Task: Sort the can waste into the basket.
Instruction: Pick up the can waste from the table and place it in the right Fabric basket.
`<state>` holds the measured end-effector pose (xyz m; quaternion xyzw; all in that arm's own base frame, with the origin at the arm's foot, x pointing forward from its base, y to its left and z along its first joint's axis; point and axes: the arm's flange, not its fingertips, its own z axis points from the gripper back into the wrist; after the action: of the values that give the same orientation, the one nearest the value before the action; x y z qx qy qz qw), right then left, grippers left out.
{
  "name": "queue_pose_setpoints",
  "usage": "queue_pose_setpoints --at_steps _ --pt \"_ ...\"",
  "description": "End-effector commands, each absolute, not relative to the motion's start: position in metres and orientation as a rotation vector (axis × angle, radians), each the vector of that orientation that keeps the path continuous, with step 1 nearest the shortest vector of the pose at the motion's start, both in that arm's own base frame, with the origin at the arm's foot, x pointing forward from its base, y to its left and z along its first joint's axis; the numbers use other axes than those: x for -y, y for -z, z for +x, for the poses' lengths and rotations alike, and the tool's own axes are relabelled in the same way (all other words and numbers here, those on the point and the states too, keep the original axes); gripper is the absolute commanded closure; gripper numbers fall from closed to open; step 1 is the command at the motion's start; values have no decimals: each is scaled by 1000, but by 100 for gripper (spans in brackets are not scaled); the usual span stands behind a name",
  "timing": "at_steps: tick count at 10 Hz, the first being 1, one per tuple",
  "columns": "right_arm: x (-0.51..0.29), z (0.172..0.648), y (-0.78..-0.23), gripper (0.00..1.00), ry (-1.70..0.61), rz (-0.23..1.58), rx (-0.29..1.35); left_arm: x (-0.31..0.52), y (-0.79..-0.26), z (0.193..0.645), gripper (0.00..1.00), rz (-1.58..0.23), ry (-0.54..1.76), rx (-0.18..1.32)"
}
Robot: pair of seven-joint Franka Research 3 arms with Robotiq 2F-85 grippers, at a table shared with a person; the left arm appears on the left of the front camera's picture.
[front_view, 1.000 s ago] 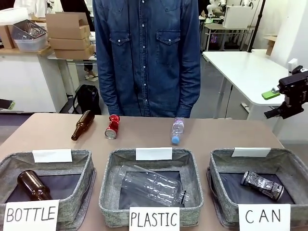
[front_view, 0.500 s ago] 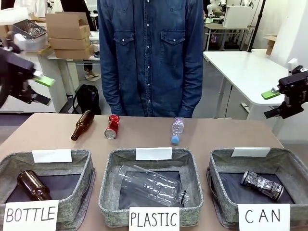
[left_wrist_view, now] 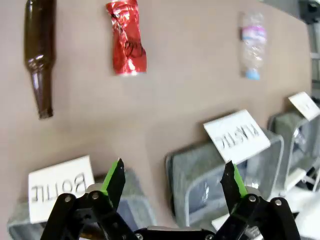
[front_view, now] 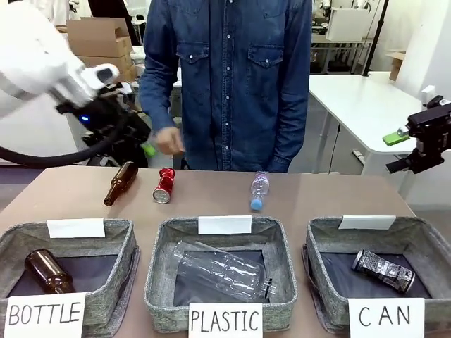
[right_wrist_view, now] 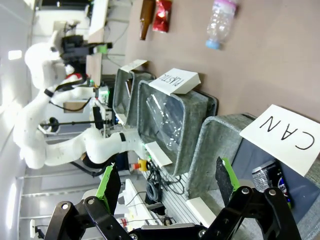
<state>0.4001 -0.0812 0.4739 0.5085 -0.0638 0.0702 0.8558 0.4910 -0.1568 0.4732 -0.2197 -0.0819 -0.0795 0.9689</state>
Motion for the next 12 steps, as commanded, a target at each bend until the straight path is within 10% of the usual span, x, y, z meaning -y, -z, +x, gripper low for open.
queue_pose_setpoints --at_steps 1,2,4,7,12 --pt "83 399 -475 0 -168 1071 142 173 -449 534 0 -425 98 167" --pt "83 399 -475 0 -168 1071 142 176 -439 536 0 -440 128 171" --pt "83 399 -475 0 -168 1071 142 136 -504 454 0 -1104 590 -141" --pt "83 399 -475 0 -168 1071 142 -34 -590 273 0 -1183 663 206" --pt "83 399 -475 0 -168 1071 142 -99 -536 301 0 -1332 337 263"
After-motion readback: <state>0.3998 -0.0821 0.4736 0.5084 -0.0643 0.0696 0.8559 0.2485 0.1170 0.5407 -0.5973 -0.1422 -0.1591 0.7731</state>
